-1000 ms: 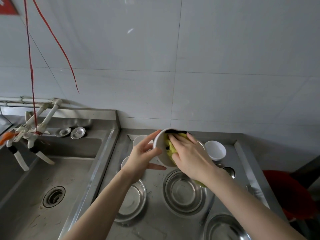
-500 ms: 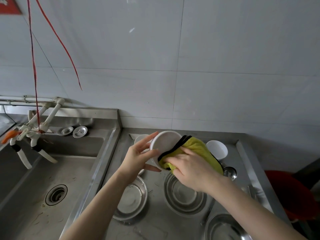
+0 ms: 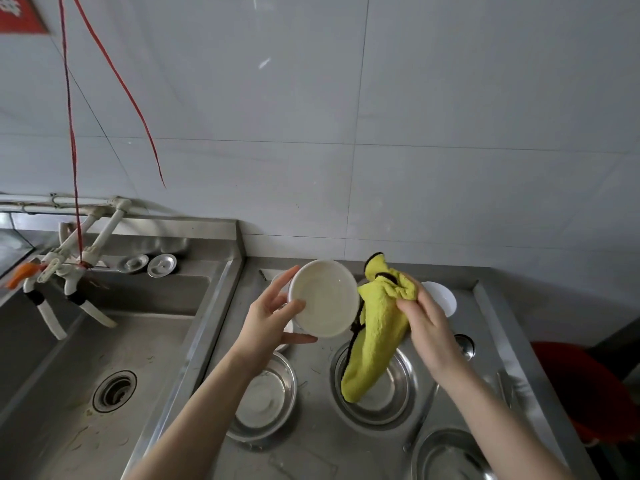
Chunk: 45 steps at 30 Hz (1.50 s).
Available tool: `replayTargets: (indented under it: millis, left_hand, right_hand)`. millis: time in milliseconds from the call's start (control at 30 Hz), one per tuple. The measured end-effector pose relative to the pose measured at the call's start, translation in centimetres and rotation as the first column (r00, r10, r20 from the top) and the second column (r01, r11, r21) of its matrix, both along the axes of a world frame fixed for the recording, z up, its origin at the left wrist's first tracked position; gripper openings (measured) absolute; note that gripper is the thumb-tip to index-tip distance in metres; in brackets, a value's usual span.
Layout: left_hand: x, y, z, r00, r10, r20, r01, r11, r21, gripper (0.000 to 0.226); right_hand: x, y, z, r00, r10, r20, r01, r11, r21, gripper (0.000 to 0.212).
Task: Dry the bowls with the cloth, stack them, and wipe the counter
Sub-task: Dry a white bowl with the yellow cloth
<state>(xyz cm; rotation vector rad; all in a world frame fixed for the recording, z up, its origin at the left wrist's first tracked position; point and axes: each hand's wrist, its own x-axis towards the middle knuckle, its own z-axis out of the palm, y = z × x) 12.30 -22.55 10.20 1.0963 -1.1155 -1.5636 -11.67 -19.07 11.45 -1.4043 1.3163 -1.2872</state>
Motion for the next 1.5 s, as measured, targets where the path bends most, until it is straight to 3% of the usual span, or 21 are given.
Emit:
replayTargets:
  millis: [100, 200, 300, 433, 633, 767, 833, 900, 1033, 1167, 1367, 1500]
  left_hand:
    - [-0.5, 0.1, -0.2, 1.000, 0.004, -0.018, -0.004, 1.000, -0.006, 0.054]
    - [-1.4, 0.2, -0.1, 0.999, -0.016, -0.029, 0.016, 1.000, -0.022, 0.054]
    - [-1.8, 0.4, 0.0, 0.999, -0.010, -0.045, 0.009, 1.000, -0.022, 0.056]
    - [-1.7, 0.6, -0.2, 0.998, 0.001, -0.064, -0.002, 1.000, -0.015, 0.057]
    - [-1.5, 0.5, 0.4, 0.999, -0.021, -0.049, 0.020, 0.999, -0.025, 0.057]
    - [-1.3, 0.3, 0.7, 0.997, -0.069, 0.035, 0.070, 0.997, -0.034, 0.059]
    - [-1.3, 0.2, 1.0, 0.995, -0.089, 0.051, 0.092, 0.994, -0.053, 0.060]
    - [-1.4, 0.2, 1.3, 0.994, -0.096, 0.045, 0.099, 0.992, -0.076, 0.060]
    - [-1.7, 0.3, 1.4, 0.997, -0.080, 0.012, 0.080, 0.994, -0.079, 0.062]
    - [-1.9, 0.2, 1.1, 0.987, -0.132, 0.091, 0.139, 0.988, -0.072, 0.064]
    - [-1.5, -1.1, 2.4, 0.932, -0.222, 0.287, 0.264, 0.957, -0.117, 0.068]
    - [-1.2, -1.6, 2.9, 0.794, -0.334, 0.508, 0.433, 0.897, -0.088, 0.069]
  right_hand:
    - [0.6, 0.0, 0.1, 0.992, 0.113, -0.061, -0.111, 0.993, 0.024, 0.038]
    - [1.6, -0.3, -0.4, 0.977, 0.106, -0.186, -0.104, 0.994, 0.020, 0.043]
    - [2.3, -0.5, -0.3, 0.990, 0.063, -0.124, -0.057, 0.997, 0.056, 0.039]
    - [2.7, -0.2, -0.7, 1.000, 0.028, 0.008, -0.029, 0.971, 0.238, 0.018]
    - [3.0, -0.6, -1.1, 0.981, -0.186, -0.064, 0.189, 0.981, 0.048, 0.013]
    - [2.8, -1.3, -0.7, 0.974, -0.112, -0.199, 0.112, 0.994, -0.012, 0.029]
    - [2.8, -1.5, -0.6, 0.972, 0.011, -0.233, -0.004, 0.999, 0.033, 0.042]
    - [2.7, -1.7, -1.0, 0.974, 0.033, -0.222, -0.013, 0.996, 0.090, 0.059]
    - [3.1, -1.9, -1.8, 0.997, -0.020, -0.079, 0.042, 0.957, 0.288, 0.048]
    - [3.6, -2.4, -2.3, 0.976, -0.120, -0.181, 0.172, 0.937, 0.303, 0.022]
    - [3.7, -2.6, -1.7, 0.899, -0.231, -0.373, 0.299, 0.945, 0.135, 0.036]
    - [4.0, -1.8, -1.5, 0.819, -0.195, -0.539, 0.209, 0.977, -0.037, 0.033]
